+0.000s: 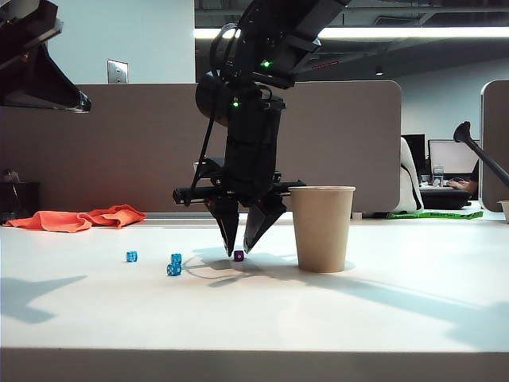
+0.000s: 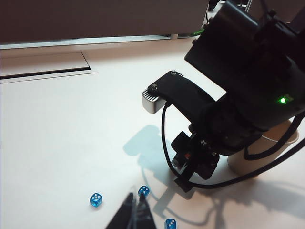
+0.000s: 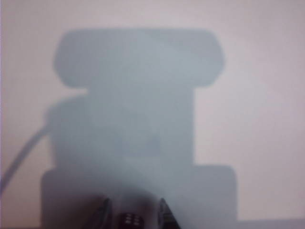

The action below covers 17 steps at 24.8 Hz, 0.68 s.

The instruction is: Pick up the dice with a different color and drop it into the paper cup.

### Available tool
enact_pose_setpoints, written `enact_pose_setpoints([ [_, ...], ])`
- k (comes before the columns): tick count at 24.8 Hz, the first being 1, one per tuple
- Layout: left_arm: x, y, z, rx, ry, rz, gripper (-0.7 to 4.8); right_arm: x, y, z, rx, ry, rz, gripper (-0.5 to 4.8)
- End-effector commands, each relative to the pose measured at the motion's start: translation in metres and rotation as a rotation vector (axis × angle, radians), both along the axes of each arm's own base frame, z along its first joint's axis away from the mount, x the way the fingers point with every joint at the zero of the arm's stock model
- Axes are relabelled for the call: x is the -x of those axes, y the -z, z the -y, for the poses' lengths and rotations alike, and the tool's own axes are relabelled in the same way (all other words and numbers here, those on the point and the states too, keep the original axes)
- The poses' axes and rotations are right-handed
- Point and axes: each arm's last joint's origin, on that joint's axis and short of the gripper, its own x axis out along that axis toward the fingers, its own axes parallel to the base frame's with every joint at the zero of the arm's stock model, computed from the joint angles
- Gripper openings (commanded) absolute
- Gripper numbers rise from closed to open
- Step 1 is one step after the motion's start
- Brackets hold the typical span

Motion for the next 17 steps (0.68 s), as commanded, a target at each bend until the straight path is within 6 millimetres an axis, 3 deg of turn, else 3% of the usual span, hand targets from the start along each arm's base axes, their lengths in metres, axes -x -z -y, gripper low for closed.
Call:
enact_pose_setpoints([
  [1, -0.0003, -0.0032, 0.0002, 0.007, 0.002, 0.018, -0.06, 0.0001, -0.0041, -0.0004, -0.008, -0.003, 0.012, 1.27],
  [17, -0.0003, -0.0032, 0.0002, 0.007, 0.002, 0.017, -0.06, 0.0072, -0.0028, -0.0051, 0.006, -0.022, -0.015, 1.25],
])
